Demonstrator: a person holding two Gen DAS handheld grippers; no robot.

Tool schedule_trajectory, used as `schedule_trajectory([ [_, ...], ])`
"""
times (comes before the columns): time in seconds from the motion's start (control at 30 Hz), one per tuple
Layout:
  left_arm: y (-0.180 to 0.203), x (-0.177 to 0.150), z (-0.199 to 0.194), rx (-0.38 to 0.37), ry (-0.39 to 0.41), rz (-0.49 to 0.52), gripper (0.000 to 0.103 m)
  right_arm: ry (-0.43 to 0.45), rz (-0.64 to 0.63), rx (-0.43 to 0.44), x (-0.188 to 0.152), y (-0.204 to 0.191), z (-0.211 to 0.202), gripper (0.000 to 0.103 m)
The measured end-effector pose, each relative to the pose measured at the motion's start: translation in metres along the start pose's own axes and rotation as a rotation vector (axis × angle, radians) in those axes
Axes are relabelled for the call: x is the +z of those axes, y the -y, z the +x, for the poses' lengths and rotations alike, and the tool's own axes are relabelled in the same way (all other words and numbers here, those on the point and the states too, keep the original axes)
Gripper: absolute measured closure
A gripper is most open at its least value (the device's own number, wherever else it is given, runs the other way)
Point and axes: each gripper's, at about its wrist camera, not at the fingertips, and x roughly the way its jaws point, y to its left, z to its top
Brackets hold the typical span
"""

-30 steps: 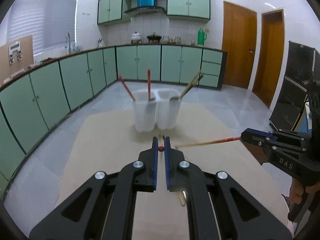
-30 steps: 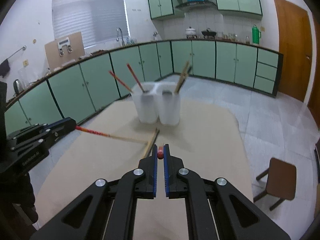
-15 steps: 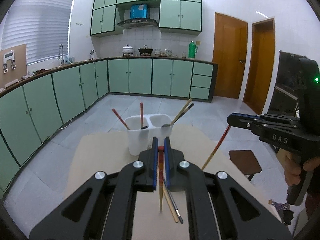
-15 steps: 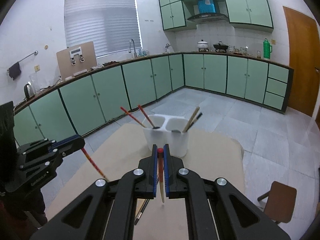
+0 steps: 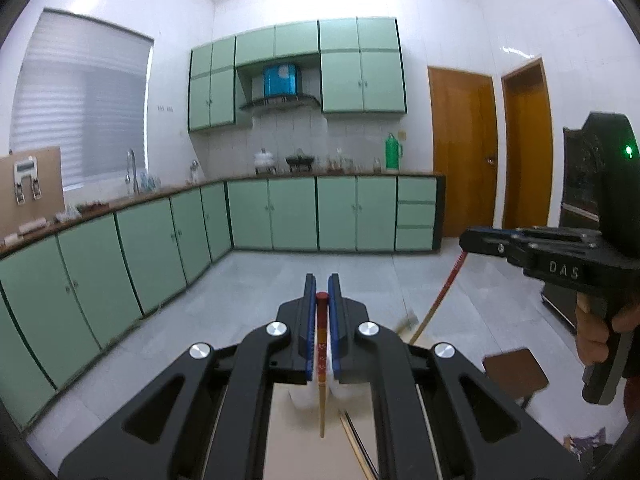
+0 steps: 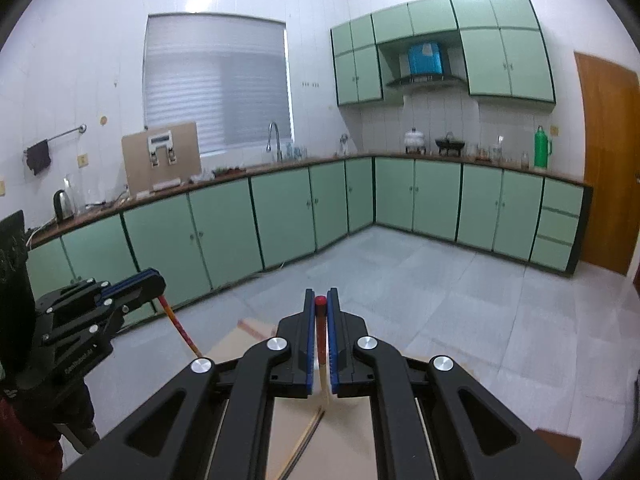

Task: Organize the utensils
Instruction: 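Lift both chopsticks and lower them into the white holder with both tools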

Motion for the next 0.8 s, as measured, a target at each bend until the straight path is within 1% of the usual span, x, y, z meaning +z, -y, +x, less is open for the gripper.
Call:
schedule_trajectory([
  [0.13,-0.003,0.032,0.018,0.023,0.064,0.014,0.098,0.029,-0.004,-0.015,0.023,0.005,0.013,0.097],
  [0.23,-0.002,0.048,0.032,0.031,0.096,0.019,0.098,0.041,-0.014,-0.035,0.032,0.006,0.025,0.098],
  [0.33,-0.003,0.057,0.050,0.027,0.113,0.021,0.098,0.041,-0.011,-0.044,0.037,0.008,0.040,0.098],
  [0.43,-0.001,0.053,0.073,0.024,0.116,0.009,0.098,0.032,0.002,-0.052,0.034,0.014,0.057,0.098],
  [0.57,0.000,0.036,0.100,0.021,0.097,-0.004,0.098,0.004,0.031,-0.059,0.023,0.023,0.082,0.098],
  [0.67,-0.003,0.020,0.121,0.020,0.061,-0.015,0.098,-0.029,0.030,-0.081,0.011,0.027,0.100,0.098],
  [0.8,-0.011,0.003,0.145,0.010,0.002,-0.057,0.098,-0.066,0.051,-0.070,-0.002,0.034,0.117,0.098],
])
